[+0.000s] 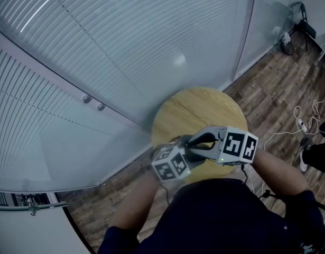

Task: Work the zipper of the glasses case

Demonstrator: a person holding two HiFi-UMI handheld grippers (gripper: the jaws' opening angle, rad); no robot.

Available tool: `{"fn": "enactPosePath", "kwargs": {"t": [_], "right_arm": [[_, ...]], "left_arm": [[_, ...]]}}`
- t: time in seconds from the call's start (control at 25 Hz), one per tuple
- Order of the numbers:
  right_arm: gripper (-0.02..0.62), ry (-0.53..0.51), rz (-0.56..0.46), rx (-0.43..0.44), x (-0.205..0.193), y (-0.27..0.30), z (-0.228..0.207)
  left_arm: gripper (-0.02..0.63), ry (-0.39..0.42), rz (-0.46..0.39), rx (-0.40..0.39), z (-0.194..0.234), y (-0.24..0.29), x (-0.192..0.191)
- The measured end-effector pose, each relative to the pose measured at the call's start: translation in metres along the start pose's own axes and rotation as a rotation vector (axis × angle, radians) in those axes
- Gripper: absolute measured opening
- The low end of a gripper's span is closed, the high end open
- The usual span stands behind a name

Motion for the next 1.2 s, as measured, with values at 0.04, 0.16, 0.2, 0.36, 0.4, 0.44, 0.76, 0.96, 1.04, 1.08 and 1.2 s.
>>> {"fn": "enactPosePath", "kwargs": {"t": [0.04, 0.16, 0.2, 0.36, 0.4, 0.44, 0.76, 0.96, 1.04, 1.08, 1.2], "right_arm": [[0.035, 0.003, -0.017, -0.003, 0.002, -0.001, 0.000], [0.032, 0.009, -0.059, -0.033, 0.007, -0.008, -0.001], [0.032, 0.020, -0.081, -0.052, 0.010, -0.011, -0.004], [0.032, 0.058, -0.179, -0.083, 0.010, -0.026, -0.011], [0.032, 0.068, -0.196, -0.077, 0.008, -0.028, -0.011], [0.031, 0.079, -0.215, -0.071, 0.008, -0.030, -0.010], [0.014, 0.125, -0.423, -0.050, 0.024, -0.051, -0.002], [0.014, 0.087, -0.471, -0.055, 0.033, -0.062, 0.007], [0.014, 0.090, -0.500, -0.044, 0.039, -0.067, 0.008], [0.014, 0.093, -0.513, -0.039, 0.044, -0.070, 0.008], [0.012, 0.101, -0.549, -0.034, 0.055, -0.077, 0.008]], "left_arm": [[0.305, -0.008, 0.001, 0.000, 0.000, -0.001, -0.001], [0.305, -0.057, -0.033, -0.002, 0.002, -0.006, -0.004], [0.305, -0.078, -0.057, -0.006, 0.003, -0.008, -0.004], [0.305, -0.142, -0.128, -0.009, 0.009, -0.021, 0.001], [0.305, -0.142, -0.132, -0.001, 0.010, -0.023, 0.002], [0.305, -0.139, -0.133, 0.006, 0.010, -0.025, 0.002], [0.301, -0.272, -0.354, -0.045, 0.011, -0.044, 0.025], [0.298, -0.340, -0.491, -0.081, 0.008, -0.054, 0.042], [0.298, -0.364, -0.543, -0.110, 0.007, -0.059, 0.049], [0.296, -0.373, -0.567, -0.120, 0.008, -0.062, 0.054], [0.296, -0.392, -0.626, -0.145, 0.010, -0.072, 0.063]]}}
Point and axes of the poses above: the fingertips, and each gripper's own axes: y forward along the fingers, z to its left, x out of its top, the point moved 6 cm from there along -y, backward along the fingers, and after that the axes turned 2 degrees about x, right-handed, at the moved point
